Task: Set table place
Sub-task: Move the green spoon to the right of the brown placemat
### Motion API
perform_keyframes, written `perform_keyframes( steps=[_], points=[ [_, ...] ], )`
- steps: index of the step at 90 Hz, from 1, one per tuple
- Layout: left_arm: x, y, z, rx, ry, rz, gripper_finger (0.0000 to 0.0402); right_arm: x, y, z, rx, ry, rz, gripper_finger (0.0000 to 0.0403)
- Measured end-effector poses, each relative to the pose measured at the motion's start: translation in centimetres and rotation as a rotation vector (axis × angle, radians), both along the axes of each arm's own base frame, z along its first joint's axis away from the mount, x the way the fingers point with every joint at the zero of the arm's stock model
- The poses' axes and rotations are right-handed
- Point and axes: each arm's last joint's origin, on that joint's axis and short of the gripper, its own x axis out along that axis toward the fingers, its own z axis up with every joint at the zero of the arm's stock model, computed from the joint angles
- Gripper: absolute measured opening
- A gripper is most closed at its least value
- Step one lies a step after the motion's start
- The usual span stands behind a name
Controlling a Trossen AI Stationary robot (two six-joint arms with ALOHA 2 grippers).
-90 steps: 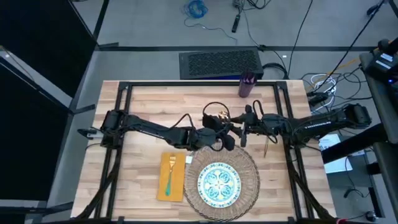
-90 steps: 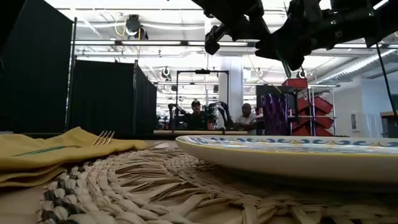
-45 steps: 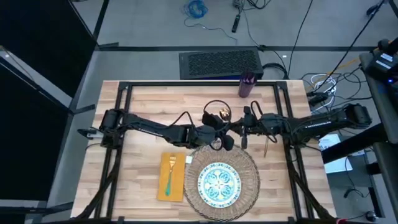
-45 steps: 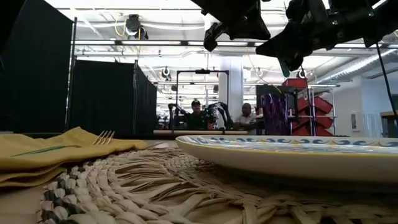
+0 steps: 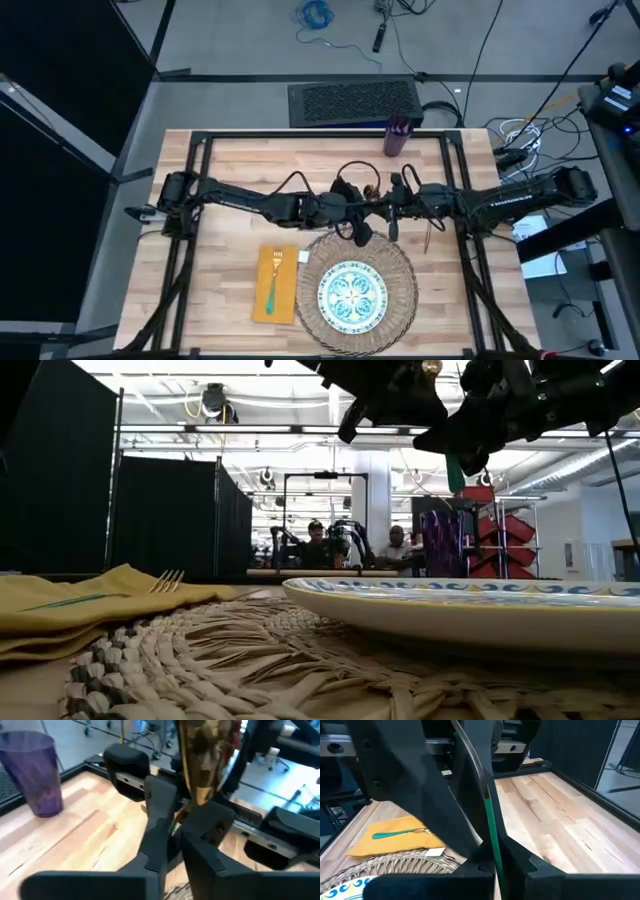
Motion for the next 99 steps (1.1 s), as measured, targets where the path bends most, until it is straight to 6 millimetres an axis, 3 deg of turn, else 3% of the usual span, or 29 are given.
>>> perform_keyframes(
  steps=[25, 60, 73, 83, 99],
  points=[
    [-0.1, -0.1, 0.0, 0.0, 0.008, 0.003, 0.0132, 0.0, -0.1, 0.0, 0.002, 0.001, -0.019, 0.0],
    [-0.2, -0.1, -0.2, -0.03, 0.027, 0.018, 0.0136, 0.0, -0.1, -0.1, 0.003, 0.008, -0.017, 0.0],
    [-2.1, 0.1, 0.5, -0.034, 0.17, 0.037, 0.0136, 0.0, -0.1, 0.0, 0.003, 0.004, -0.02, 0.0],
    [-4.2, 0.4, 2.0, -0.028, 0.242, 0.102, 0.0136, -0.2, -0.4, -0.1, 0.003, 0.051, -0.029, 0.0],
    [-6.9, 0.0, 3.7, 0.005, 0.323, 0.166, 0.0136, -0.6, -0.5, 2.8, 0.018, 0.125, -0.04, 0.0]
  ],
)
